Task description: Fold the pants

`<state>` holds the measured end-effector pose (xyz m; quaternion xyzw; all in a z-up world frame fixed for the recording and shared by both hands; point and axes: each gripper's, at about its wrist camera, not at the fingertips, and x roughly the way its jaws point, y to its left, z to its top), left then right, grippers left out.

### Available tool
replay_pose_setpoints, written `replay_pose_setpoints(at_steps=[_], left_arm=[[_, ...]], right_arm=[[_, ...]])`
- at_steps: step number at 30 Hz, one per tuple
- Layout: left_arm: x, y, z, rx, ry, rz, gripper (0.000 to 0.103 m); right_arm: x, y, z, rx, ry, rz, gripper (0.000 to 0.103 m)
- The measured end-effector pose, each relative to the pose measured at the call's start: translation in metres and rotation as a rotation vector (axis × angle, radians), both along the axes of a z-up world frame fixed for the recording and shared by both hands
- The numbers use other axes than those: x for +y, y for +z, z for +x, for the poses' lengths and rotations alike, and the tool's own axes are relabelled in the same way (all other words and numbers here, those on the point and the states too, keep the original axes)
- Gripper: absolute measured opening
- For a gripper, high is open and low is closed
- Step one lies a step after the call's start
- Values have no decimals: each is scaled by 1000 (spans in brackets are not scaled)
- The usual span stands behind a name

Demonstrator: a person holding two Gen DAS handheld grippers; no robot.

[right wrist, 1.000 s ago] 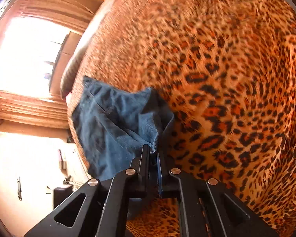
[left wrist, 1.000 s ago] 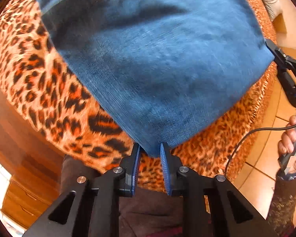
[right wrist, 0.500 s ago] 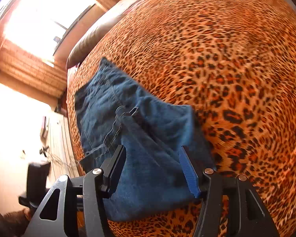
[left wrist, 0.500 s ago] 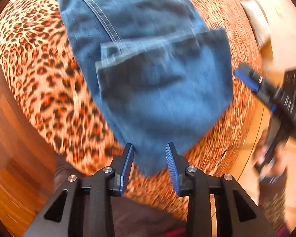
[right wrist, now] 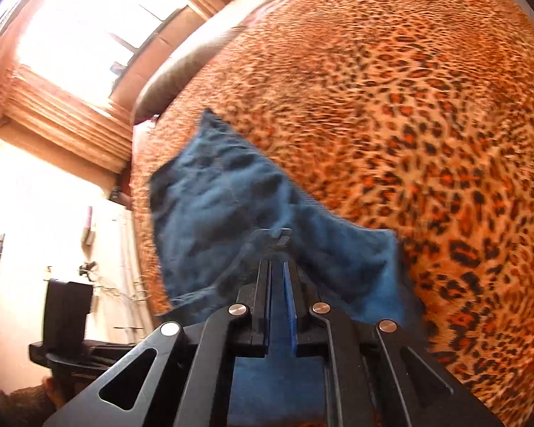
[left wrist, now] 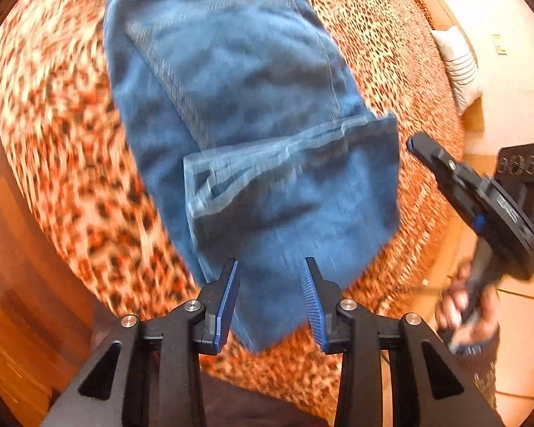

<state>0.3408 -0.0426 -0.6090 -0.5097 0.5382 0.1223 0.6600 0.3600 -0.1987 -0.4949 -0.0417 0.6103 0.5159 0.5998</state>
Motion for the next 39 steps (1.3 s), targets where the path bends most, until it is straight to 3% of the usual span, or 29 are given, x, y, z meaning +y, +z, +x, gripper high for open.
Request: replay_pose_setpoints(at_steps=[3, 5, 6, 9, 12, 14, 15, 16, 18, 19, 25, 30, 33, 39], left_arm=[[7, -12, 8, 46, 4, 25, 35], [8, -29, 13, 76, -8, 24, 30], [11, -31, 12, 69, -12, 23, 27], [15, -25, 6, 45, -30, -15, 27], [28, -19, -11, -10, -59, -51, 28], [56, -8, -27, -35, -38, -53, 29], [72, -4, -32, -50, -12, -53, 31], [92, 0, -38, -65, 24, -48, 39], [130, 5, -47, -81, 109, -32, 58], [151, 6, -52, -101, 158, -39, 64], [234, -6, -69, -131, 329, -137, 65], [254, -16, -70, -141, 353, -164, 65], [257, -38, -54, -132, 360, -160, 65], [257, -62, -16, -55, 314, -73, 66]], right_arm=[[19, -19, -11, -29, 13, -48, 9], [17, -47, -5, -87, -12, -181, 2], [17, -66, 1, -32, -36, -195, 0], [7, -71, 9, 56, -111, -170, 0], [7, -56, 13, 108, -112, -154, 11], [13, -38, 20, 102, -128, -129, 24], [17, -30, 25, 91, -139, -118, 38], [27, -24, 31, 70, -148, -116, 52], [50, -17, 40, 42, -151, -124, 57], [65, -17, 44, 36, -146, -135, 57], [148, -22, 47, -8, -64, -218, 57], [208, -39, 43, -41, 33, -286, 57], [238, -53, 42, -58, 83, -333, 58], [278, -62, 28, -63, 176, -330, 62]])
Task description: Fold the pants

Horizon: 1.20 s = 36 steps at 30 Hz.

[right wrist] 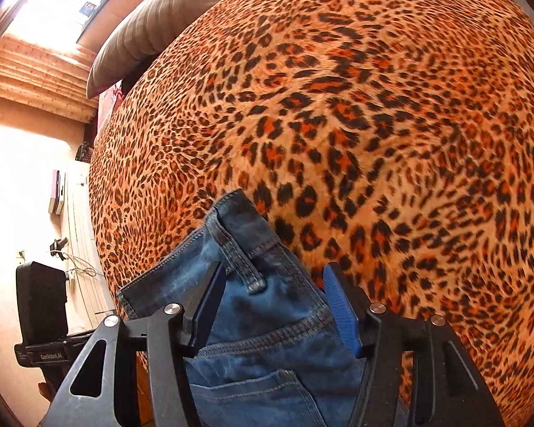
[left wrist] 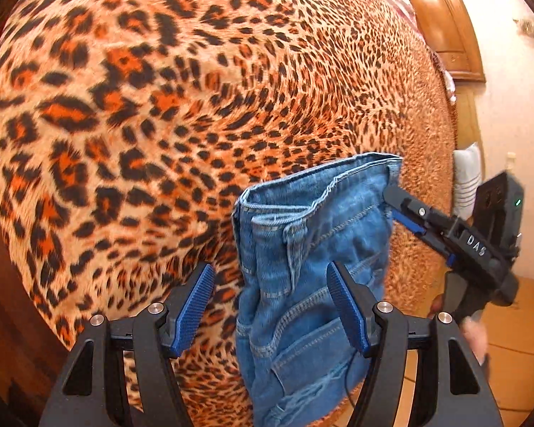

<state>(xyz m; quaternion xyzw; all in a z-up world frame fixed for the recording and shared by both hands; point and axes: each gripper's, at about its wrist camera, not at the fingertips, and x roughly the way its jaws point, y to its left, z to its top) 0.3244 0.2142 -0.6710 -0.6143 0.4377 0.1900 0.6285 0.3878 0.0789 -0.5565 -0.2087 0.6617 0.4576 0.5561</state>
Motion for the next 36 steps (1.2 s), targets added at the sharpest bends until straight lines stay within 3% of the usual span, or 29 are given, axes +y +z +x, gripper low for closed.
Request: replay_pose_setpoints(at_steps=[2, 3, 4, 5, 6, 9, 14, 21, 25, 31, 36], left_arm=[[0, 6, 10, 17, -19, 55, 68], [0, 12, 15, 31, -25, 95, 62], [0, 16, 20, 47, -31, 135, 35], [1, 17, 23, 63, -39, 150, 26], [2, 16, 24, 69, -38, 148, 25], [1, 19, 15, 13, -14, 131, 16], [-14, 56, 0, -64, -8, 178, 14], [-72, 129, -18, -133, -130, 348, 14], [-117, 168, -46, -162, -200, 376, 14], [-184, 156, -47, -134, -341, 334, 16], [-227, 105, -39, -26, -450, 232, 17]], right_arm=[[14, -8, -11, -27, 54, -16, 62], [20, -10, -19, -72, 98, -25, 59], [26, -7, -28, -127, 152, -12, 54], [30, -4, -35, -157, 195, 1, 35], [32, -1, -39, -180, 216, 1, 26], [26, 13, -41, -173, 224, 36, 16], [-2, 56, -42, -134, 203, 157, 15], [-69, 126, -50, -134, 199, 308, 15], [-126, 153, -55, -127, 197, 366, 15], [-207, 149, -72, -173, 231, 326, 15], [-249, 110, -80, -200, 218, 228, 16]])
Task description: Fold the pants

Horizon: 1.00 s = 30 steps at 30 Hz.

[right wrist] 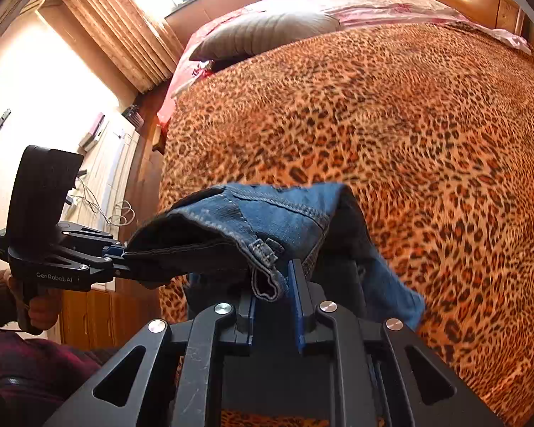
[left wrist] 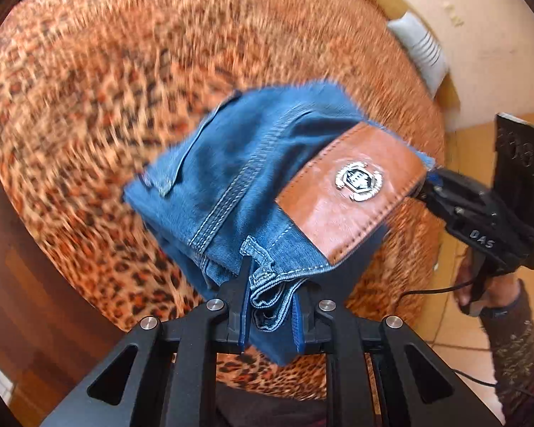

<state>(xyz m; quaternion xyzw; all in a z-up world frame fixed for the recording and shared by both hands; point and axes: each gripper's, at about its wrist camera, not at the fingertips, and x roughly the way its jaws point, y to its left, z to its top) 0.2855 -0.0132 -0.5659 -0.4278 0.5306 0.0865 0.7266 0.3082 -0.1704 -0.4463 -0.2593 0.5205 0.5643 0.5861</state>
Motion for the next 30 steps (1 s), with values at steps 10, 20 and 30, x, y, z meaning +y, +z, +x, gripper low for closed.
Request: replay_pose_setpoints(at_steps=[10, 20, 30], left_arm=[[-17, 13, -43, 35, -72, 15, 50], [20, -38, -67, 20, 255, -295, 58], [24, -42, -46, 15, 303, -315, 39]], right_arm=[[-59, -43, -4, -182, -51, -193, 29], [-55, -33, 68, 308, -425, 54, 79], [-13, -75, 38, 309, -313, -49, 39]])
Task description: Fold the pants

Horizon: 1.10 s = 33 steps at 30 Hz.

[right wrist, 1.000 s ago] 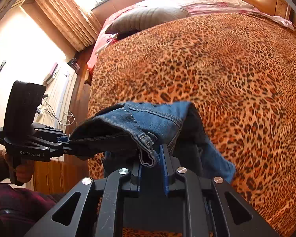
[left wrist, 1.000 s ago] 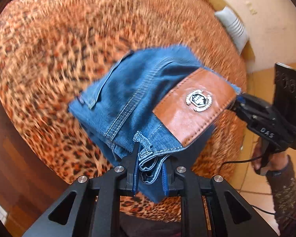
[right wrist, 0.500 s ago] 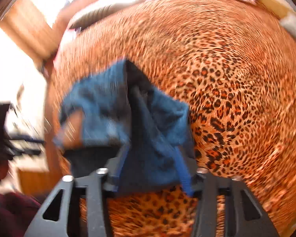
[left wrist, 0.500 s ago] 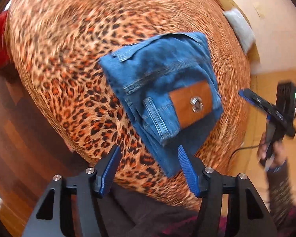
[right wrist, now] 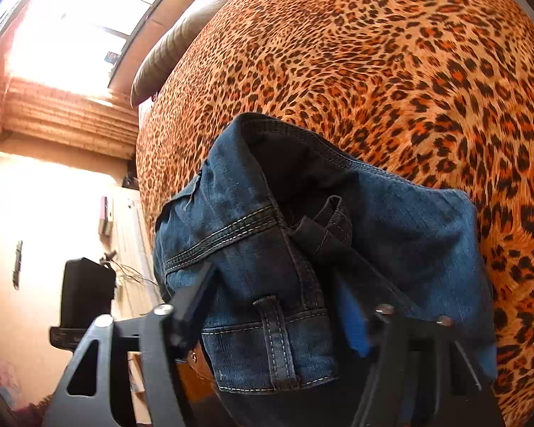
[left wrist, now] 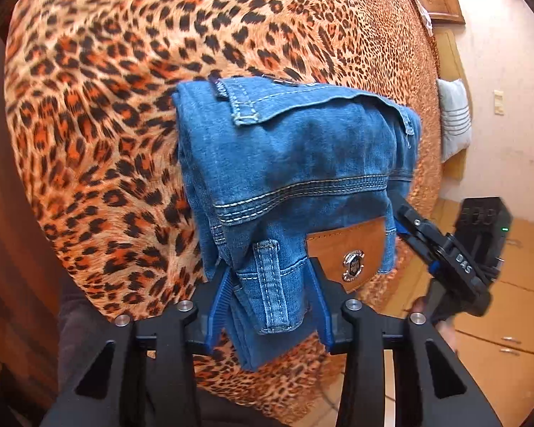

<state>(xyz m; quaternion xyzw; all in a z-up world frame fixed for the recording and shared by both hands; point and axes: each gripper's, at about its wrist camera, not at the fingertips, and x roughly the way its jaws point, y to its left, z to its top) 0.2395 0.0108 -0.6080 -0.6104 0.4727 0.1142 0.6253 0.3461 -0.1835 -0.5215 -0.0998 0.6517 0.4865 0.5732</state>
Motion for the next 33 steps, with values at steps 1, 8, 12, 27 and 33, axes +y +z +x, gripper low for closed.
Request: replay_pose_setpoints(at_steps=[1, 8, 12, 27, 33], left_arm=[[-1, 0, 2, 4, -8, 7, 39], [-6, 3, -2, 16, 12, -37, 43], [-10, 3, -2, 32, 10, -44, 51], [-87, 25, 14, 85, -251, -30, 24], [-89, 3, 18, 149, -291, -52, 25]], right_arm=[[0, 5, -5, -30, 20, -1, 39], [-31, 23, -6, 90, -54, 28, 46], [-41, -3, 1, 152, -94, -16, 51], [-122, 65, -9, 140, -66, 61, 13], [-145, -6, -7, 33, -117, -128, 25]])
